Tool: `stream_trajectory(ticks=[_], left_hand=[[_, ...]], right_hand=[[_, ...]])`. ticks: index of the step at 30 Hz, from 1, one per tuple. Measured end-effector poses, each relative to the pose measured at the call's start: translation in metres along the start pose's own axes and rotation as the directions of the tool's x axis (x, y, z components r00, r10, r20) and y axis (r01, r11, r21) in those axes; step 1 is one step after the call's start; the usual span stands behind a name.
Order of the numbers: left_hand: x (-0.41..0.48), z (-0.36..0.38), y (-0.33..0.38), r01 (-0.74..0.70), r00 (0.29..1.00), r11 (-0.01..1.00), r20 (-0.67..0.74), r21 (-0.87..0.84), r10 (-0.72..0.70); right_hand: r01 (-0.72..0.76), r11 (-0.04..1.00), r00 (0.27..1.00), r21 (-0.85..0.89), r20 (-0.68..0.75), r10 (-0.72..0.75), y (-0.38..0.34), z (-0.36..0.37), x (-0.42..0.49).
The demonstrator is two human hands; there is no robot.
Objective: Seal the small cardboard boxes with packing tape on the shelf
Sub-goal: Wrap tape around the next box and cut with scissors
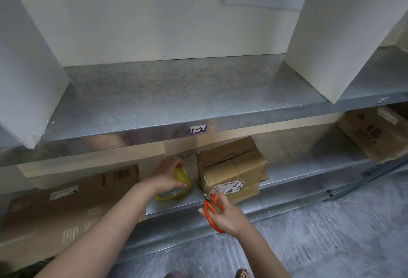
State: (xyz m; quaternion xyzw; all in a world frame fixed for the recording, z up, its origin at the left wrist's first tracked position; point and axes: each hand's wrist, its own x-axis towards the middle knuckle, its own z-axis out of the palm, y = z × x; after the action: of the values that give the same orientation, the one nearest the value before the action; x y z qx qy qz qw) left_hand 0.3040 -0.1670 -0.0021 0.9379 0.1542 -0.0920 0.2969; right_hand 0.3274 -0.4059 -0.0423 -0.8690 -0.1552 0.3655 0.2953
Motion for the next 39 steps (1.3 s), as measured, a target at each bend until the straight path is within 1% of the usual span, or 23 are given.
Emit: stream_trajectory(ticks=[2, 4, 6, 8, 9, 11, 12, 14, 15, 19, 22, 25, 28, 31, 33, 34, 36, 39], left_hand=[[0.0, -0.002, 0.0, -0.01, 1.0, 1.0, -0.008, 0.008, 0.01], [0.0, -0.003, 0.0, -0.013, 1.0, 1.0, -0.009, 0.011, 0.013], [-0.001, -0.004, 0.001, -0.015, 1.0, 1.0, -0.01, 0.013, 0.015], [0.0, -0.004, 0.001, -0.009, 1.0, 1.0, -0.008, 0.005, 0.009], [0.0, -0.003, 0.002, -0.007, 1.0, 1.0, -0.009, 0.002, 0.007], [-0.001, -0.002, 0.001, -0.007, 1.0, 1.0, -0.018, 0.002, 0.007], [0.0, -0.001, 0.001, -0.007, 1.0, 1.0, -0.025, 0.003, 0.007], [0.0, 0.0, 0.001, -0.002, 0.999, 1.0, -0.036, -0.006, 0.002], [0.0, 0.002, 0.002, 0.003, 0.999, 1.0, -0.041, -0.012, -0.003], [0.003, 0.006, 0.006, 0.029, 0.997, 0.999, -0.067, -0.019, -0.03], [0.004, 0.01, 0.009, 0.074, 0.993, 0.997, -0.096, -0.012, -0.074], [0.003, 0.012, 0.012, 0.137, 0.983, 0.99, -0.125, -0.007, -0.137], [0.002, 0.016, 0.018, 0.197, 0.969, 0.98, -0.143, -0.03, -0.199], [-0.001, 0.022, 0.023, 0.259, 0.946, 0.965, -0.186, -0.053, -0.264], [-0.001, 0.026, 0.026, 0.296, 0.928, 0.953, -0.22, -0.059, -0.302], [-0.002, 0.028, 0.027, 0.314, 0.919, 0.948, -0.232, -0.058, -0.318], [-0.002, 0.034, 0.029, 0.349, 0.902, 0.935, -0.25, -0.058, -0.352], [-0.005, 0.043, 0.032, 0.372, 0.882, 0.925, -0.284, -0.072, -0.377]], right_hand=[[-0.028, 0.999, 0.999, -0.035, 0.021, 0.028, 0.005, 0.001, 0.002], [-0.047, 0.998, 0.998, -0.03, 0.029, 0.048, 0.009, 0.002, 0.004], [-0.017, 0.999, 1.0, -0.051, -0.014, 0.017, 0.012, 0.0, 0.003], [0.041, 0.986, 0.99, -0.159, -0.129, -0.062, 0.015, -0.004, 0.001], [0.063, 0.964, 0.972, -0.258, -0.202, -0.118, 0.016, -0.007, -0.002], [0.077, 0.884, 0.917, -0.461, -0.316, -0.245, 0.02, -0.014, -0.007], [0.084, 0.848, 0.887, -0.523, -0.348, -0.302, 0.024, -0.018, -0.01], [0.111, 0.809, 0.838, -0.577, -0.383, -0.388, 0.034, -0.028, -0.014], [0.122, 0.802, 0.826, -0.584, -0.389, -0.409, 0.04, -0.034, -0.015], [0.116, 0.802, 0.815, -0.586, -0.405, -0.414, 0.074, -0.066, -0.013], [0.09, 0.835, 0.799, -0.543, -0.461, -0.385, 0.107, -0.1, -0.006], [0.061, 0.885, 0.799, -0.462, -0.509, -0.321, 0.138, -0.136, 0.009], [0.089, 0.929, 0.798, -0.36, -0.532, -0.283, 0.163, -0.167, 0.032], [0.117, 0.956, 0.769, -0.268, -0.584, -0.258, 0.185, -0.193, 0.057], [0.094, 0.975, 0.753, -0.202, -0.626, -0.203, 0.195, -0.209, 0.073], [0.065, 0.982, 0.759, -0.179, -0.629, -0.165, 0.198, -0.217, 0.082], [-0.005, 0.984, 0.796, -0.18, -0.597, -0.105, 0.2, -0.228, 0.101], [-0.056, 0.975, 0.874, -0.215, -0.483, -0.057, 0.195, -0.234, 0.127]])
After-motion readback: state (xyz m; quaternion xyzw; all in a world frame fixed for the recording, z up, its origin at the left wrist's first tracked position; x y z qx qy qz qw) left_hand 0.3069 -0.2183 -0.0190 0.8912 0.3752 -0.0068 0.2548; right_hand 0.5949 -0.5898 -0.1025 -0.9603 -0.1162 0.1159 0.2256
